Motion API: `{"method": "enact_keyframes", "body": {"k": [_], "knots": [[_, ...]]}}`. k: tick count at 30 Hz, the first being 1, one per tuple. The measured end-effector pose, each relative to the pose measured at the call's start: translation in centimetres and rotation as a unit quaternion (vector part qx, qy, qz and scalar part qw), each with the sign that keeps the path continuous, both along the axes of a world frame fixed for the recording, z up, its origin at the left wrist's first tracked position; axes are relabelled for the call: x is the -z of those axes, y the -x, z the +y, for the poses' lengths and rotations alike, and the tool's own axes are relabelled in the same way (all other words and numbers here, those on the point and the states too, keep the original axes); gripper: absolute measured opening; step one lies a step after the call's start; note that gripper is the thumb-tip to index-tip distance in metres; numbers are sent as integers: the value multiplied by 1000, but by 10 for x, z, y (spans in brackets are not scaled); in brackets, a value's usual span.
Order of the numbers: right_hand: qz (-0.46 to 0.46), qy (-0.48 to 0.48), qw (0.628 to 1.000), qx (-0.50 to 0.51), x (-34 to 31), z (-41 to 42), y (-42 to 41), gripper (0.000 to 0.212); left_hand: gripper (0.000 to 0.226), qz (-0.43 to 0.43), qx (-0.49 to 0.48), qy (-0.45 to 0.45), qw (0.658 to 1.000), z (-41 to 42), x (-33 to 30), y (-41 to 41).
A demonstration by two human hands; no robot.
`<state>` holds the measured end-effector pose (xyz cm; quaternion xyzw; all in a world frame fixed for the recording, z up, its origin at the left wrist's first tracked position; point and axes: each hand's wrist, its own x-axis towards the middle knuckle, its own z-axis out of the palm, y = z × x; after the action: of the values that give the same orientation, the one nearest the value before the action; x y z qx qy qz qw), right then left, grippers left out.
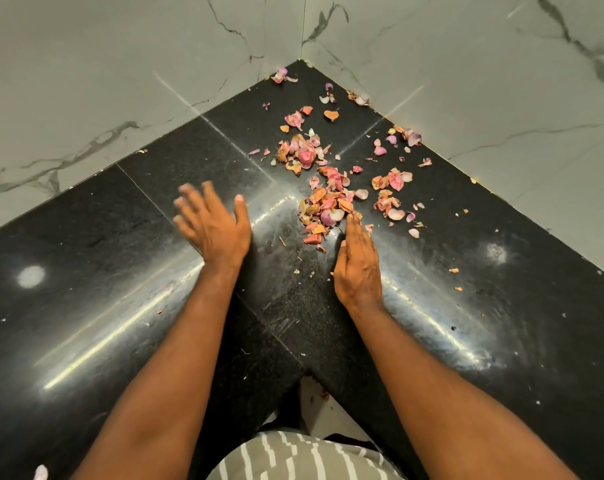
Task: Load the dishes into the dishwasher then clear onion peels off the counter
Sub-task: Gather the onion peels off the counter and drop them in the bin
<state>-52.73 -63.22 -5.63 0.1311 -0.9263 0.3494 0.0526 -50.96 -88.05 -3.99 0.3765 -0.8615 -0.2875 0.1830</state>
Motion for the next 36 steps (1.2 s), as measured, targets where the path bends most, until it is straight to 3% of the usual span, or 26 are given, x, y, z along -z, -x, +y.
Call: {"method": "enact_keyframes", "body": {"k": [2,4,5,7,9,11,13,15,16,18,20,22,23,26,28,30,33,36], "knots": [[-2,-5,1000,-1,2,0,1,55,96,-156,-41,-8,987,-7,5,2],[-3,-11,1000,1,3,0,1,55,88,-157,82,1,984,2,3,4],[-3,-12,1000,2,3,-1,2,55,81,-105,163,-19,981,10,1,7],[-4,-6,1000,2,0,-2,0,56,62,48,258,-145,954,30,-11,9],[-5,1,1000,4,-1,-1,-2,56,43,183,266,-272,907,43,-23,8],[-4,6,1000,7,-2,0,-1,55,37,249,206,-228,918,41,-29,10],[-6,2,1000,7,-1,0,0,55,45,185,108,-104,971,25,-20,15],[-9,-5,1000,4,1,-1,1,55,70,-17,51,-41,998,9,-7,17],[-10,-10,1000,3,2,-2,1,55,79,-90,72,-18,993,7,-2,17],[-12,-21,1000,1,3,-4,2,55,80,-90,213,-5,973,16,2,14],[-14,-25,1000,1,2,-3,3,55,72,-39,343,-117,931,36,-7,11],[-16,-19,1000,-2,2,-3,1,54,60,34,378,-300,875,46,-21,13],[-14,-12,1000,-5,2,-2,1,54,55,86,359,-346,862,46,-25,16],[-20,-12,1000,-8,0,-2,1,56,48,186,235,-295,907,27,-22,24],[-7,-45,998,-38,-4,0,-4,58,49,213,165,-303,914,12,-12,27],[25,-72,987,-145,-10,-7,-12,57,54,234,125,-359,895,4,-8,32],[3,-133,936,-325,-13,-39,-32,56,69,260,74,-436,858,-2,-11,39],[17,-229,906,-355,-6,-65,-40,60,75,296,24,-471,830,-8,-8,41]]}}
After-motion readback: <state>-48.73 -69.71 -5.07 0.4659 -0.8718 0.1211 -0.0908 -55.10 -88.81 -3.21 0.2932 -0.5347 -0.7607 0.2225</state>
